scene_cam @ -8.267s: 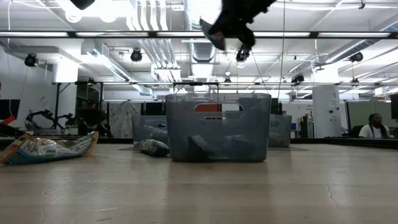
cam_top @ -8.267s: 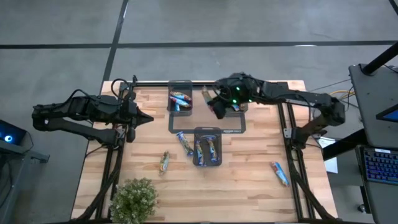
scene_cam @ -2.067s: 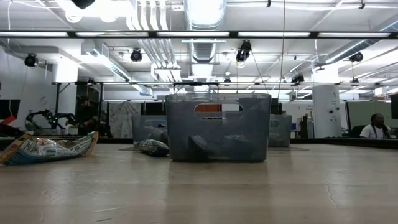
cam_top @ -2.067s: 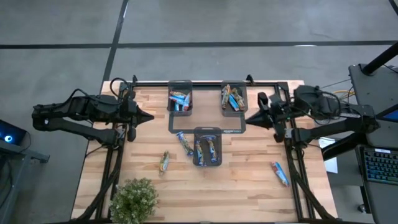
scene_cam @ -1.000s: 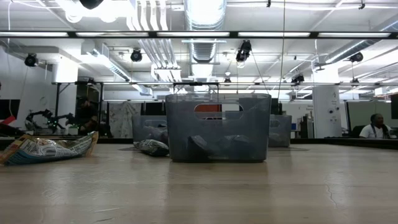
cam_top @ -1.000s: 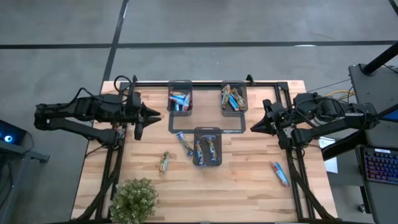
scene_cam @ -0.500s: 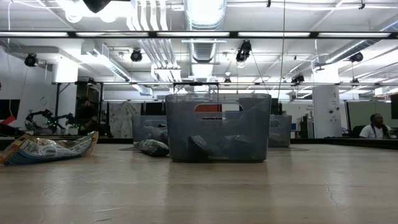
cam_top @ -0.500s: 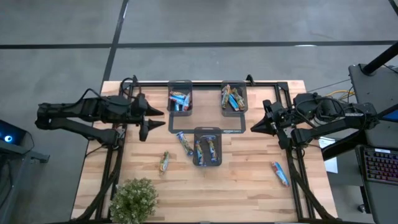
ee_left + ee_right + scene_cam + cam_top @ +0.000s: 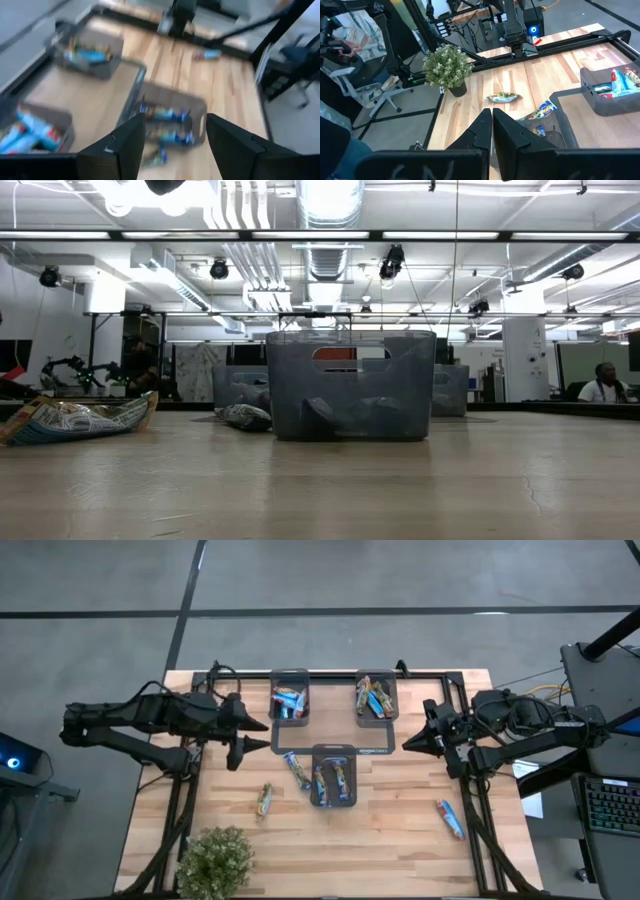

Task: Pick and place Granola Bars by type
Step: Put the yellow granola bar into the right black bin

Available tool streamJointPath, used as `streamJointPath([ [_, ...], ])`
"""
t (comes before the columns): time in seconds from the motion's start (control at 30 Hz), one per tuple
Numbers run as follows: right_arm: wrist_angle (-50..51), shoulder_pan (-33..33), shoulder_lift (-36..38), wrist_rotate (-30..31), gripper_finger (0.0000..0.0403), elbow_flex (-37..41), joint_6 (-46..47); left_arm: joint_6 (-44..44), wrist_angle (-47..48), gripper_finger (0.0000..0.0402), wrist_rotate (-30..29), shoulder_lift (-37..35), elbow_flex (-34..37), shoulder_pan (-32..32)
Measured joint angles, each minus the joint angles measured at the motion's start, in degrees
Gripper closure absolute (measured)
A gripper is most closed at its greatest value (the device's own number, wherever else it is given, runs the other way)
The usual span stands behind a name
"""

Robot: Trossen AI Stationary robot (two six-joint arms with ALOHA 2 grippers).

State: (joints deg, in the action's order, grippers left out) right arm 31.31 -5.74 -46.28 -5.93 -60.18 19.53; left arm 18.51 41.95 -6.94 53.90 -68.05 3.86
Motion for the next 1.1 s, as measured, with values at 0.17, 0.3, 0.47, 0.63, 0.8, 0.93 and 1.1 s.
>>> streamJointPath([
  [0.17, 0.3, 0.0, 0.0, 0.1, 0.0394, 0.0, 0.0, 5.3, 10.8, 0.0209, 1.5, 4.3, -4.8, 0.0],
  [0.3, 0.7, 0.0, 0.0, 0.1, 0.0394, 0.0, 0.0, 14.6, 17.9, 0.0209, 3.6, 8.3, -8.4, 0.0],
  [0.47, 3.4, 0.0, 0.0, 0.1, 0.0394, 0.0, -0.1, 25.9, 22.6, 0.0209, 4.9, 13.0, -10.9, 0.0],
  [0.63, 5.5, 0.0, 0.0, 0.4, 0.0394, 0.0, 0.0, 39.0, 23.8, 0.0209, 6.5, 16.8, -11.0, 0.1],
  [0.8, 5.9, 0.0, 0.0, 1.8, 0.0394, 0.0, -0.2, 46.3, 24.7, 0.0209, 8.4, 20.4, -10.8, 0.9],
  [0.93, 6.0, 0.0, 0.0, 2.2, 0.0394, 0.0, -0.4, 51.9, 28.4, 0.0209, 8.4, 23.3, -10.7, 2.6],
  [1.1, 6.1, 0.0, 0.0, 3.2, 0.0394, 0.0, -0.7, 58.3, 32.2, 0.0209, 8.5, 27.4, -10.6, 5.3],
])
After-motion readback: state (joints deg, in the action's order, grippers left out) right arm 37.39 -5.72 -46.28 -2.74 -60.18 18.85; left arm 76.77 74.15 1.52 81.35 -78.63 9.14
